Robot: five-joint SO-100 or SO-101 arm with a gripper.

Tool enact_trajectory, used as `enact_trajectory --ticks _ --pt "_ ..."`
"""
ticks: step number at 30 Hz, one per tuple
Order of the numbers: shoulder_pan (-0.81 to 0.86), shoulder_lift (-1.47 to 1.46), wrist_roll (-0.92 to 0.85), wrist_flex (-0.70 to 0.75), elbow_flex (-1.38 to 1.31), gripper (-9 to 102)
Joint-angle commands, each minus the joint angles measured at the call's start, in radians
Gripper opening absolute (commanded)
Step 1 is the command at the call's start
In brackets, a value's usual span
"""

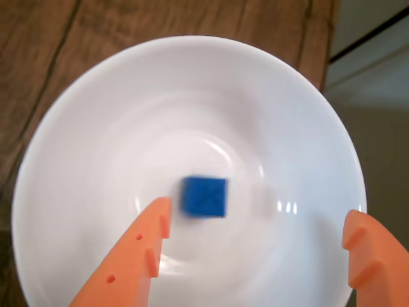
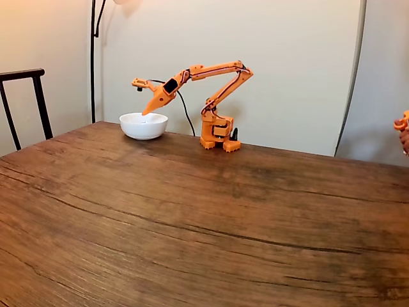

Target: Grasp the cube and drop it in the bowl

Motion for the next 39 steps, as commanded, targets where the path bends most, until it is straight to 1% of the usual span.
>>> enact_trajectory --ticks 1,3,5,11,14,19,25,27,30,33,39 --pt "-0.046 0.032 -0.026 -0.005 -0.054 36" --pt "-0.078 0.034 -0.037 0.011 -0.080 36" --pt "-0.110 0.034 -0.061 0.055 -0.114 35" --pt "-0.209 0.035 -0.052 0.222 -0.225 17" --pt "-0.279 0.035 -0.038 0.301 -0.276 12" --pt "-0.399 0.037 -0.005 0.408 -0.382 11" --pt "-0.557 0.037 0.008 0.612 -0.511 11" --pt "-0.617 0.052 0.008 0.669 -0.534 7" --pt "-0.687 0.123 -0.003 0.726 -0.543 -1" --pt "-0.732 0.235 -0.003 0.767 -0.526 -1" --pt "-0.819 0.451 -0.009 0.900 -0.492 -1"
